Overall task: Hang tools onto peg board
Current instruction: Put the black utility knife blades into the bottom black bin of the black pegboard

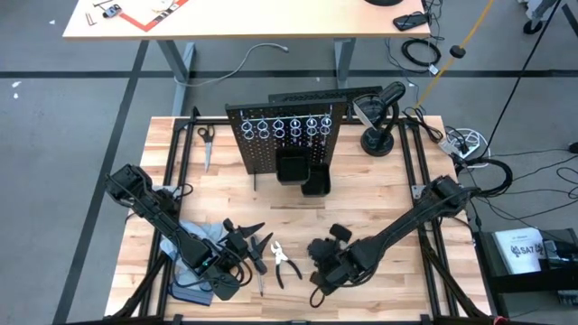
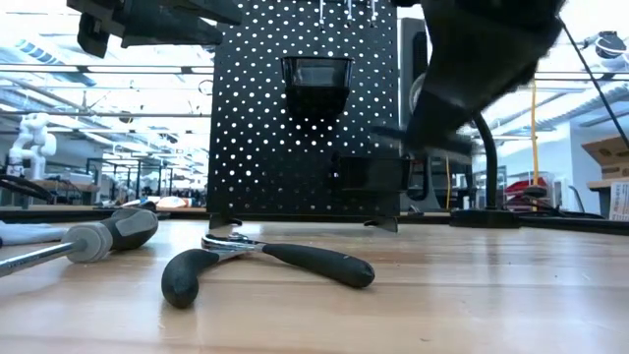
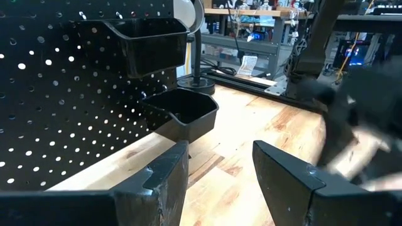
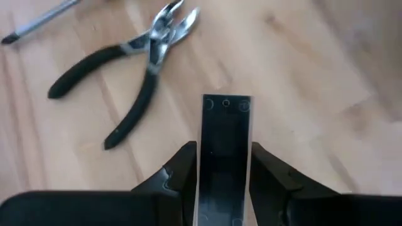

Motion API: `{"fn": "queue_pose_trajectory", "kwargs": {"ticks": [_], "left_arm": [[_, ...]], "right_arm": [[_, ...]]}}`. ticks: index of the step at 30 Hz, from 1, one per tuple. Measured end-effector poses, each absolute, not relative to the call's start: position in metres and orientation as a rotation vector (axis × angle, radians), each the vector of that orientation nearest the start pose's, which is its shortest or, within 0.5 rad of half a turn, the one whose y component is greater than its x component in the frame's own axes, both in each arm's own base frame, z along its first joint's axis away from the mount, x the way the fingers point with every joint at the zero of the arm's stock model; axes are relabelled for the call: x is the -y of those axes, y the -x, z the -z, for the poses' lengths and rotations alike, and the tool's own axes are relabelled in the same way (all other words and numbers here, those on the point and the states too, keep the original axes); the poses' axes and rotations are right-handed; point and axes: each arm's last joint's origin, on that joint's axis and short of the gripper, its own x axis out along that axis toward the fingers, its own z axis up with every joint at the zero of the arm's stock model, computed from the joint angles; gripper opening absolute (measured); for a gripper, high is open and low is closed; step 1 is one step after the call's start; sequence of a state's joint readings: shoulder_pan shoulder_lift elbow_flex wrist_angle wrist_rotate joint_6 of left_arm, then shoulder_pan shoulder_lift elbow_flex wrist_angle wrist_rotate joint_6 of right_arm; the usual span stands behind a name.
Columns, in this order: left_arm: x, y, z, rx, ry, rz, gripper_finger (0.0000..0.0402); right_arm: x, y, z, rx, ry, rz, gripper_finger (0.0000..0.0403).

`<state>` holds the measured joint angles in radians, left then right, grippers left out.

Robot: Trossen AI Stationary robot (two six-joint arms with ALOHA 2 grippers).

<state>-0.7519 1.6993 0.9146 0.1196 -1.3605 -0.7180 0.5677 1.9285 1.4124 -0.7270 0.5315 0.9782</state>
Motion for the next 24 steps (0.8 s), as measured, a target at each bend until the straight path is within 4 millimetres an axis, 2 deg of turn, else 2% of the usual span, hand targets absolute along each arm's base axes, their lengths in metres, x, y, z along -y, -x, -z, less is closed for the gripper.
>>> {"fn": "queue_pose_trajectory", "kwargs": {"ticks": [4, 10, 15, 20, 24], "left_arm": [[0.203, -0.259, -0.189, -0.105, 0.104, -0.654, 0.0187], [0.203, -0.259, -0.189, -0.105, 0.105, -0.653, 0.0187], [0.203, -0.259, -0.189, -0.105, 0.105, -0.653, 0.0187], [0.203, -0.259, -0.189, -0.104, 0.106, -0.653, 0.0187], [0.203, -0.259, -0.189, -0.104, 0.106, -0.653, 0.0187]], "right_arm": [[-0.174, -0.325, -0.218, -0.827, -0.219, 0.621, 0.0098], [-0.139, -0.317, -0.235, -0.749, -0.219, 0.84, 0.0098], [-0.105, -0.325, -0.24, -0.712, -0.263, 0.966, 0.0098], [-0.073, -0.334, -0.24, -0.769, -0.246, 1.01, 0.0098], [-0.056, -0.341, -0.241, -0.767, -0.243, 1.026, 0.0098]]}}
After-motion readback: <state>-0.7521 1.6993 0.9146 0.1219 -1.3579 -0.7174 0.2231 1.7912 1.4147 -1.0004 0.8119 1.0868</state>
